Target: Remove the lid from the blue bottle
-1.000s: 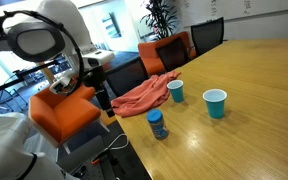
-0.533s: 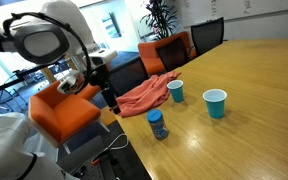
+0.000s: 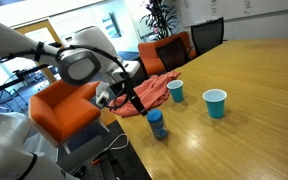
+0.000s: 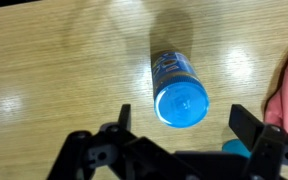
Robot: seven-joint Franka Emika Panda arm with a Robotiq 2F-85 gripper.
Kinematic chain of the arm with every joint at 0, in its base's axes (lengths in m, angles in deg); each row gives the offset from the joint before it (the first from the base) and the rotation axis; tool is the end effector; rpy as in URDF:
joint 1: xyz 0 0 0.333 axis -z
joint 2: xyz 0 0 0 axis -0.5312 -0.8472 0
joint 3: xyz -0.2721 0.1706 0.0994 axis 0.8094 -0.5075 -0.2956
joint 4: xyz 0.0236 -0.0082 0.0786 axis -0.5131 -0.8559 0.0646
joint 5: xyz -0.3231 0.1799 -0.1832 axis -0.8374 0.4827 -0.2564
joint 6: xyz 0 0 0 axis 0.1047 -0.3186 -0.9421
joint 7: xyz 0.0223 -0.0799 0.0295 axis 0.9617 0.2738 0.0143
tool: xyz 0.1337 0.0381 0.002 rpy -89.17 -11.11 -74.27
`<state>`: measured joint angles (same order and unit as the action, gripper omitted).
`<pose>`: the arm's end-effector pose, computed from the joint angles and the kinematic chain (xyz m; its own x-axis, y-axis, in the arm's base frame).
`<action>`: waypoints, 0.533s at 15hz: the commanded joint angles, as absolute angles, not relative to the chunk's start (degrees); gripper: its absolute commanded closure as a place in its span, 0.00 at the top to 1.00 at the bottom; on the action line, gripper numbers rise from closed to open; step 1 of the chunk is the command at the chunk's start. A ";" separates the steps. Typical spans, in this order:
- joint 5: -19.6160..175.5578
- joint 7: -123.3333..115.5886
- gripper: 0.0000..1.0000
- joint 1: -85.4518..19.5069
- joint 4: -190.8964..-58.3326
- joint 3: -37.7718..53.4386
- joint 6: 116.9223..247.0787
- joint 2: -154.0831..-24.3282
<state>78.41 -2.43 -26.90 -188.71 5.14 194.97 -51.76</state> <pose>0.4108 -0.0457 0.3278 0.9616 -0.1779 0.2091 -0.1820 -0.9833 0.0006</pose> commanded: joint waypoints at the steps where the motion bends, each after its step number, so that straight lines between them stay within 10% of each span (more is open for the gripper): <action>1: 78.65 0.33 1.00 -27.10 -187.06 3.80 202.63 -59.36; 8: 74.63 8.75 1.00 -25.99 -184.50 2.58 207.67 -67.04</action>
